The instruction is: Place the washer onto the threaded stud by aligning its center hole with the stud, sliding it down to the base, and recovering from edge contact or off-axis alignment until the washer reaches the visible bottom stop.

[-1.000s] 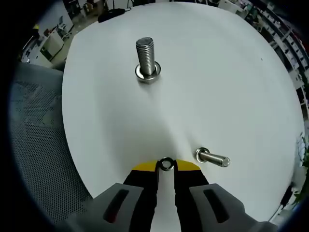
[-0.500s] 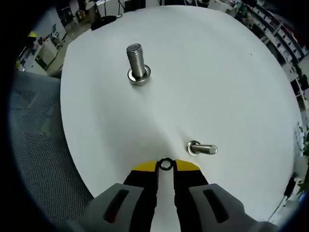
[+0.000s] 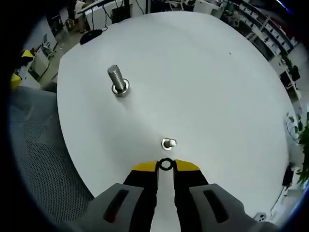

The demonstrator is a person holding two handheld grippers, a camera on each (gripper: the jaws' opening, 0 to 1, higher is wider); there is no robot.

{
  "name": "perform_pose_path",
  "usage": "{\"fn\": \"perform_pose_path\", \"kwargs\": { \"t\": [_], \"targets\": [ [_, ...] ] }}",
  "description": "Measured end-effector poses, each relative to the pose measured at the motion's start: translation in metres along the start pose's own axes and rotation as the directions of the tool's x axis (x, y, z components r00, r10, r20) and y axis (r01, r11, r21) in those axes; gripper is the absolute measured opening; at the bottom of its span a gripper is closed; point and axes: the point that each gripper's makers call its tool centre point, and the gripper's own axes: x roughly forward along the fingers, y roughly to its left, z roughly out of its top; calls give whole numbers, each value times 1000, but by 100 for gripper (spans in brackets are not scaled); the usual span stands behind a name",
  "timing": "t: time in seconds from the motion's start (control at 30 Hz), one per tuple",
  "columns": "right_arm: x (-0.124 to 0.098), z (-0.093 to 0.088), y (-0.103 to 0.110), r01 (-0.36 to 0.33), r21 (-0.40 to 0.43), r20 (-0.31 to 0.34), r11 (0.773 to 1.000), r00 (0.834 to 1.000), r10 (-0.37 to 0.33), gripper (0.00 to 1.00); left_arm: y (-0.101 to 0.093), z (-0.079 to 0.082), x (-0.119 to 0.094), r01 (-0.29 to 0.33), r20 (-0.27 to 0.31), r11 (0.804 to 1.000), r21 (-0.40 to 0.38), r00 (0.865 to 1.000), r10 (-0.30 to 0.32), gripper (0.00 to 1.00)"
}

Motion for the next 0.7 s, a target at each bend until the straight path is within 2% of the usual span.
{"fn": "perform_pose_path", "kwargs": {
  "t": [0.2,0.4,0.57,0.7],
  "targets": [
    [-8,7,2,6,-24,23,1000,1000,-6,14,-1,1,0,5,6,1000,1,1000,-5,27],
    [-8,8,4,18,-88,26,996,1000,-15,14,-1,2,0,8,9,1000,2,1000,-8,27],
    [-11,21,-2,38,-91,65,995,997,-32,14,-1,2,0,7,11,1000,1,1000,-7,27],
    [-6,24,-3,33,-102,56,994,998,-27,14,-2,1,0,9,6,1000,4,1000,-9,27]
  ]
}}
